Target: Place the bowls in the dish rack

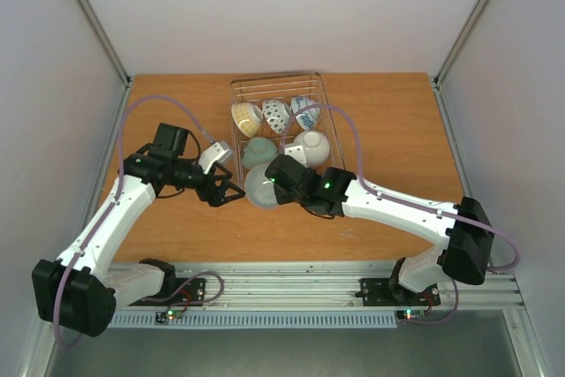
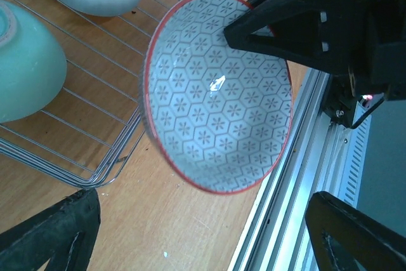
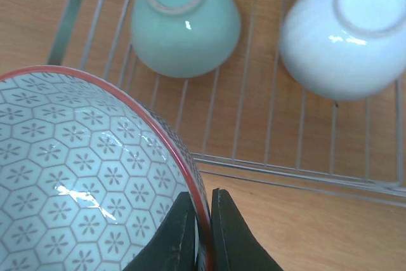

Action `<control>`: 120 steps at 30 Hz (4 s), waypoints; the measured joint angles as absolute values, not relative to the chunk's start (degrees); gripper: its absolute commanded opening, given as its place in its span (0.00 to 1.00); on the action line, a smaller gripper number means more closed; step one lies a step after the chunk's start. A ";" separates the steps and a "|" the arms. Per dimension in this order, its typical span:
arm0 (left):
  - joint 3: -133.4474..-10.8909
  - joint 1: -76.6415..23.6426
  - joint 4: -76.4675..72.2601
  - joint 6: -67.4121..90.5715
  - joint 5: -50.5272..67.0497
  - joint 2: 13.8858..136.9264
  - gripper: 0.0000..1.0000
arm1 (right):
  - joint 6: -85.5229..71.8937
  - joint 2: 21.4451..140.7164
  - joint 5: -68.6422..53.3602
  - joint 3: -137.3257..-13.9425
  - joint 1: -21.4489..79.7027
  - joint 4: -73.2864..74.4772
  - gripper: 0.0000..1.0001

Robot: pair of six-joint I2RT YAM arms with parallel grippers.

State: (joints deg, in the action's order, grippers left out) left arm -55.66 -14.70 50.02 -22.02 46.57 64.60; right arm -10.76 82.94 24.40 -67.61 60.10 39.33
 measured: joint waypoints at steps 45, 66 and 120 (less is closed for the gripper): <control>-55.61 -15.03 50.83 -23.35 40.86 66.57 0.01 | -4.27 83.64 22.04 -71.79 66.35 30.83 0.69; -55.59 -13.72 51.29 -26.11 44.60 65.87 0.01 | 0.03 68.51 6.63 -52.77 63.33 15.35 0.93; -55.59 -13.08 54.24 -29.78 47.75 64.84 0.01 | -22.59 71.29 -14.63 -28.62 62.30 -34.35 0.01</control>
State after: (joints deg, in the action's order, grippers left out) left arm -55.59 -13.08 54.24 -29.78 47.75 64.84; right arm -22.59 71.29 -14.63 -28.62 62.30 -34.35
